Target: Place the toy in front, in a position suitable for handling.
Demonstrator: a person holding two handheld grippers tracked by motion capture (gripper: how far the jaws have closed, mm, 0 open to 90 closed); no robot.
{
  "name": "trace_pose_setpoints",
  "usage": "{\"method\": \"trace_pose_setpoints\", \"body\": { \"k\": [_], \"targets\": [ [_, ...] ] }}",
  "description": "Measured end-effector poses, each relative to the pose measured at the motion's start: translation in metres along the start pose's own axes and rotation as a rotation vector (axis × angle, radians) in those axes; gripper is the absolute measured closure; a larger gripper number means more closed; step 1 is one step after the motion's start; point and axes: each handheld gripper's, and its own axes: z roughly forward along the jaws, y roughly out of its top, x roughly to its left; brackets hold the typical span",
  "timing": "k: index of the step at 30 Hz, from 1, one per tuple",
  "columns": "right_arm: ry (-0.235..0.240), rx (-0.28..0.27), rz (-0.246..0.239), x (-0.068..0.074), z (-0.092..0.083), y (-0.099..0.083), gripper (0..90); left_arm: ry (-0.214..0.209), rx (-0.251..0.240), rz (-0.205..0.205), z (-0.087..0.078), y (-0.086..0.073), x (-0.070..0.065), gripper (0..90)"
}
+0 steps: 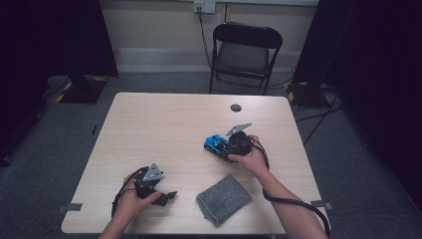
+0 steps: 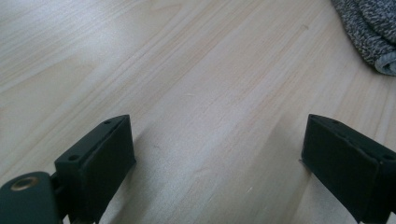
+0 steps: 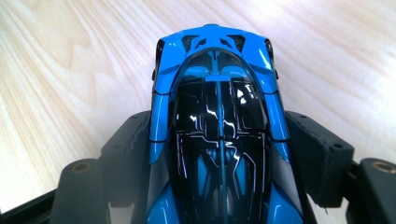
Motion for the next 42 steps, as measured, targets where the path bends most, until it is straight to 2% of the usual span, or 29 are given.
{"method": "trace_pose_setpoints", "body": {
  "k": [3,12,27,30,40,42],
  "targets": [
    [0.004,0.007,-0.003,0.000,0.000,-0.004,27.5,0.000,0.000,0.000,0.000,0.000,0.000,8.7],
    [0.040,-0.025,0.006,-0.007,-0.002,-0.017,27.4,-0.001,0.000,-0.001,0.000,0.000,0.000,8.8],
    [0.044,-0.055,-0.028,-0.009,-0.002,-0.025,25.7,0.001,0.001,0.001,0.000,0.000,0.000,8.8],
    [0.032,-0.061,-0.002,-0.011,-0.004,-0.026,18.8,0.002,0.001,0.001,0.000,0.000,0.000,8.7],
    [0.006,-0.085,0.044,-0.008,-0.022,-0.045,15.4,0.001,0.001,0.001,0.000,0.000,0.000,8.7],
    [-0.001,-0.082,0.037,-0.007,-0.023,-0.049,15.4,0.002,0.001,0.001,0.000,0.000,0.000,8.7]
  ]
}}
